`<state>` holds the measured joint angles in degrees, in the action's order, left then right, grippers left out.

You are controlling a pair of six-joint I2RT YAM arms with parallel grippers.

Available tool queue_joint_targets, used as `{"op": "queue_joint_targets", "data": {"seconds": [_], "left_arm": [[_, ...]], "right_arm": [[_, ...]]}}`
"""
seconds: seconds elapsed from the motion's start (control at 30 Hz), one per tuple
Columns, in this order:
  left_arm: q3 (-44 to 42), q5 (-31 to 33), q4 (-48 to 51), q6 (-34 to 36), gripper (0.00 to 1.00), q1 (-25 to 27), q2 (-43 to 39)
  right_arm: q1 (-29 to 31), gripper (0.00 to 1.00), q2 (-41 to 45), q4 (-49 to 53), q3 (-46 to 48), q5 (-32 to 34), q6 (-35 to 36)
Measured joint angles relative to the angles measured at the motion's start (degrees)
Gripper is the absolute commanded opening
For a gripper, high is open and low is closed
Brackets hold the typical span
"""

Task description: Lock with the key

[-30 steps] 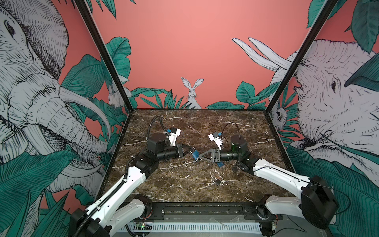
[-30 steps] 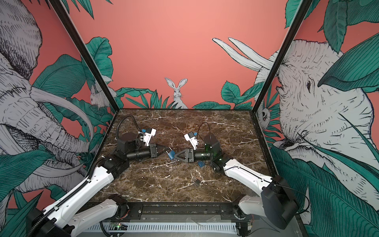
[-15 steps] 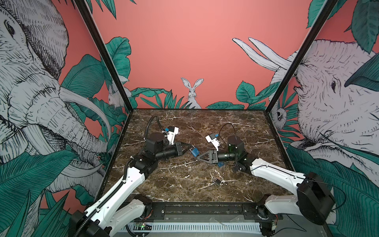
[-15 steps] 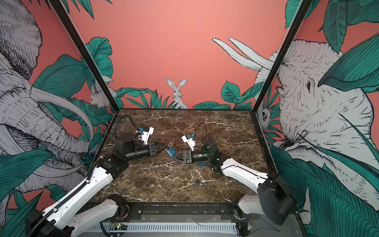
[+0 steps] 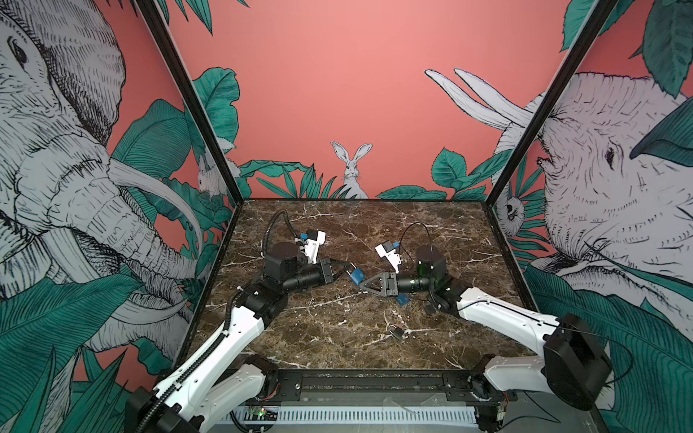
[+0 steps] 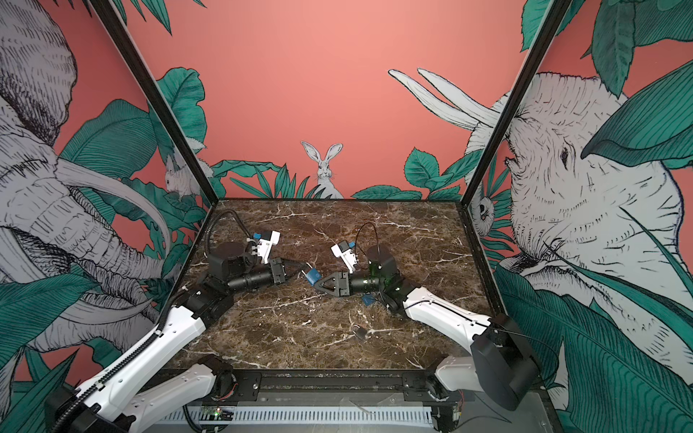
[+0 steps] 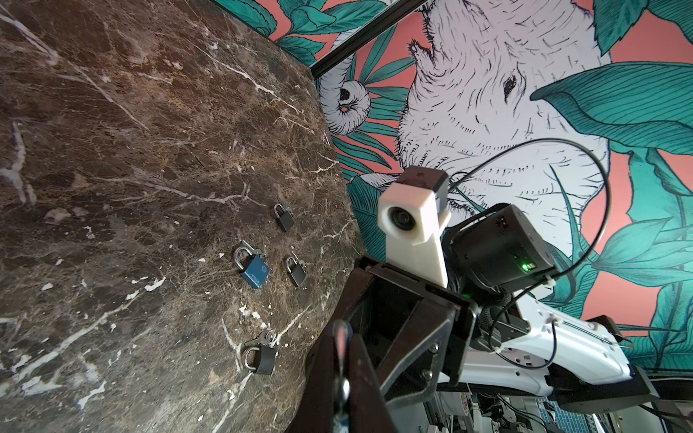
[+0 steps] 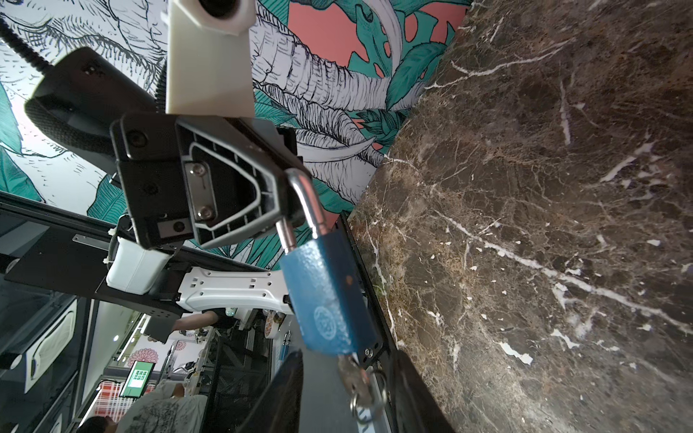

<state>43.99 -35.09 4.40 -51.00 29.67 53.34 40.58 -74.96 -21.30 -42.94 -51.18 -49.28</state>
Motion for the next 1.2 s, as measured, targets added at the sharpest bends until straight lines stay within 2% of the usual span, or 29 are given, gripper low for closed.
{"op": "queue_joint_targets", "data": {"seconds": [0.2,0.4,0.63,0.93,1.2], "left_arm": [[0.0,0.0,0.0,-0.1,0.0,-0.2,-0.2],[-0.4,0.2,0.0,0.0,0.0,-0.5,-0.4],[-1.0,-0.3,-0.5,-0.2,0.0,-1.9,-1.9],[-1.5,-8.3,-4.1,-3.7,0.0,-6.3,-1.0],[-1.5,-11.8,-5.7,-4.9,0.0,-7.4,-0.8]], "right_arm": [[0.0,0.21,0.0,0.5,-0.3,0.2,0.9],[0.0,0.0,0.0,0.5,-0.5,-0.5,0.7],[0.0,0.0,0.3,-2.4,-0.1,-1.7,-1.2],[0.3,0.0,2.6,-5.3,1.6,0.3,-2.0],[0.4,0.0,4.3,-5.4,2.0,1.2,-2.0]]}}
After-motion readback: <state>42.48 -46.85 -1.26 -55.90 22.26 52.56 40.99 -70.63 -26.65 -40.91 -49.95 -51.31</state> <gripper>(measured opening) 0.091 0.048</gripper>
